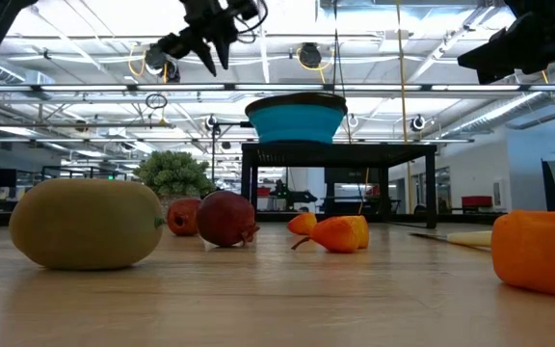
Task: Pick & Place Fruit
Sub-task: Put the orange mango into the blue strainer bowl on the shelf
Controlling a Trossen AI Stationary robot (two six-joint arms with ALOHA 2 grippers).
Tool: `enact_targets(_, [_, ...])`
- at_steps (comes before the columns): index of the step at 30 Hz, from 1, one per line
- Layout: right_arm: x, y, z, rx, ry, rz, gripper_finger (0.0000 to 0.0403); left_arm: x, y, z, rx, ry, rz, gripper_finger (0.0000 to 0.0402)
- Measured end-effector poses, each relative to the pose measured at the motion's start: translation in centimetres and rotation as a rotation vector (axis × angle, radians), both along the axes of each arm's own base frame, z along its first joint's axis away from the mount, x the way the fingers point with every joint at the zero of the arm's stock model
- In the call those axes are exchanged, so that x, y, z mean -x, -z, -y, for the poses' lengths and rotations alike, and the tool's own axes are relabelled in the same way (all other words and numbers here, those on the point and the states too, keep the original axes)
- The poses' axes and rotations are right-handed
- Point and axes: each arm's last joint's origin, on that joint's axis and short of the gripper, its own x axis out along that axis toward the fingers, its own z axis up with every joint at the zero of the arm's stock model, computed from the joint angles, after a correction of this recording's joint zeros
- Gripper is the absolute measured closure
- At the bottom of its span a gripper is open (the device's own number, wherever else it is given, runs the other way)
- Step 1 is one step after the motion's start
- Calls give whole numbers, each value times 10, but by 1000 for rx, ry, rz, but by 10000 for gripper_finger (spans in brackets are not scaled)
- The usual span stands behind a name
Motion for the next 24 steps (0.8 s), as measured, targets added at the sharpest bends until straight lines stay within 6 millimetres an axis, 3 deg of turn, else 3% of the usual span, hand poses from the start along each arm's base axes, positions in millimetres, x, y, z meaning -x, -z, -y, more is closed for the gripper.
enact_targets(12, [0, 0, 0, 0, 0, -2, 403, -17, -4, 59, -154, 219, -37, 397])
enact_targets(18, [0, 0, 0, 0, 0, -2, 403, -23, -1, 82, -188, 234, -60, 388])
enact_targets(24, [0, 0, 0, 0, 0, -2, 403, -32, 26, 109, -148, 185, -150, 396])
